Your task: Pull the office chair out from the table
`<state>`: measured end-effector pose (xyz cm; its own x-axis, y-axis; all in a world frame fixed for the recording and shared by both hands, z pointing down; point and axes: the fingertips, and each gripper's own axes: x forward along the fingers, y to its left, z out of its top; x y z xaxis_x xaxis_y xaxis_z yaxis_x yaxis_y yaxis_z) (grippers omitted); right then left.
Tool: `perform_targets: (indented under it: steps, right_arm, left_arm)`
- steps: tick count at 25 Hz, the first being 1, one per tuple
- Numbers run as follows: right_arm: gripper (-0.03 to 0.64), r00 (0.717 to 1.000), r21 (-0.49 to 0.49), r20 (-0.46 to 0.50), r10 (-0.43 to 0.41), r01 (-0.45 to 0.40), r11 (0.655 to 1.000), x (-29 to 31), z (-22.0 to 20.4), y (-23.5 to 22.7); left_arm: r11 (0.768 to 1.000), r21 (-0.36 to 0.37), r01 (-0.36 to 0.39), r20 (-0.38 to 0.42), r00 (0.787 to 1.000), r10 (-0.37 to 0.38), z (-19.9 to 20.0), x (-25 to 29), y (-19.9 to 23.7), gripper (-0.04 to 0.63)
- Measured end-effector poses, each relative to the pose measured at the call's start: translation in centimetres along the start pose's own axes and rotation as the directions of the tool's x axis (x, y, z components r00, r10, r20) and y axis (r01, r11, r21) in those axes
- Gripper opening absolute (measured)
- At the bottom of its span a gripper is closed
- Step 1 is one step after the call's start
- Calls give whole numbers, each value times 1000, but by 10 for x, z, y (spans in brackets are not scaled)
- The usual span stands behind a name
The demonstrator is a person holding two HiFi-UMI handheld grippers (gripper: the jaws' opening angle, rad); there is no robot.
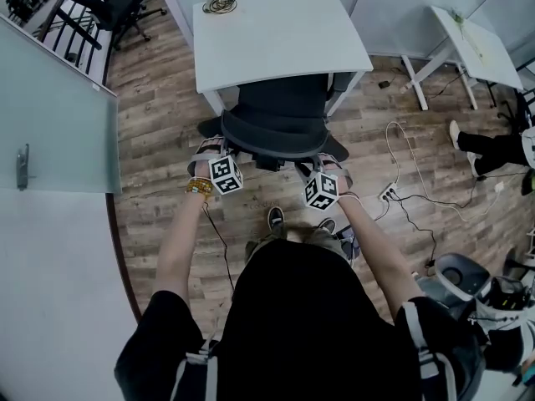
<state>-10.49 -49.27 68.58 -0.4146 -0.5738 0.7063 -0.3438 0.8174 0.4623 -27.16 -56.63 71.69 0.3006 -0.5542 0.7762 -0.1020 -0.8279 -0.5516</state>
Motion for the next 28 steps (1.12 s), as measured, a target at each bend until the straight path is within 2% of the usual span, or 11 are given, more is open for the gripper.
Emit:
perform_targets:
  steps: [6,11,16,28]
  right_arm:
    - [98,1000,-8,-5,18,-18,1000,-8,-19,-5]
    - [121,999,-27,-44,24,-25,999,-15,-52,-22]
    - [126,997,-57,-59,50,-53,997,-27,-82,-31]
    - [124,995,-152,-35,95,-99,983,-53,-136,-57]
  left_arm:
    - [1000,-11,20,-11,1000,-20,18,1,-11,178]
    - [999,-18,33,-22,999,-34,51,5,-23,169]
    - [1000,-18,14,-48,999,-15,78,8,-40,156]
    - [995,-100,-20,-109,994,9,139,17,-61,152]
